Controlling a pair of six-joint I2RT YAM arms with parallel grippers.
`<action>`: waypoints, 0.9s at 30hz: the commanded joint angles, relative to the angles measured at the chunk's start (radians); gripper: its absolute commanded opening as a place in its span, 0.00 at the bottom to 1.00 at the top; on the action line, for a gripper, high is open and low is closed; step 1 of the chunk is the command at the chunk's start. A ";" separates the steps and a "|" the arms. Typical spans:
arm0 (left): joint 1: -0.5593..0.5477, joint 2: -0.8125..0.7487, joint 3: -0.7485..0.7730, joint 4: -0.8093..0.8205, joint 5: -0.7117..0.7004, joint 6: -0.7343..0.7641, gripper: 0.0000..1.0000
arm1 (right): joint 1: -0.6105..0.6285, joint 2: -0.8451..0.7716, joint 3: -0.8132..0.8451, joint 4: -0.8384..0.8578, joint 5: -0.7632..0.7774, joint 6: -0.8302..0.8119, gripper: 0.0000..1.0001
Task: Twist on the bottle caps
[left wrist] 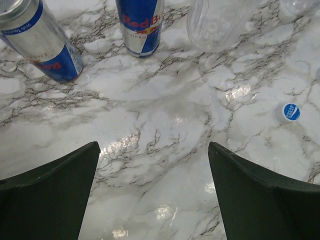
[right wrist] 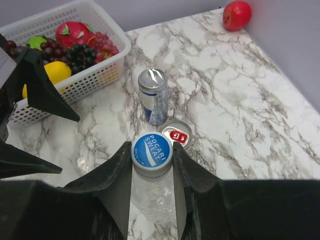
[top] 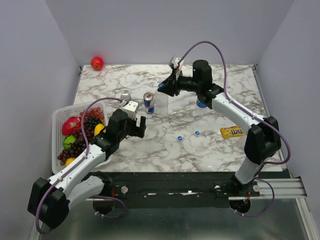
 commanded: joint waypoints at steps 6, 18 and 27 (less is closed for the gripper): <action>0.076 0.087 0.076 -0.012 -0.017 -0.016 0.98 | -0.015 0.040 -0.093 0.201 -0.034 -0.018 0.25; 0.262 0.150 0.133 0.014 0.044 -0.002 0.98 | -0.028 0.081 -0.157 0.284 -0.063 -0.011 0.27; 0.294 0.159 0.128 0.024 0.094 -0.009 0.98 | -0.030 0.092 -0.164 0.265 -0.080 -0.031 0.39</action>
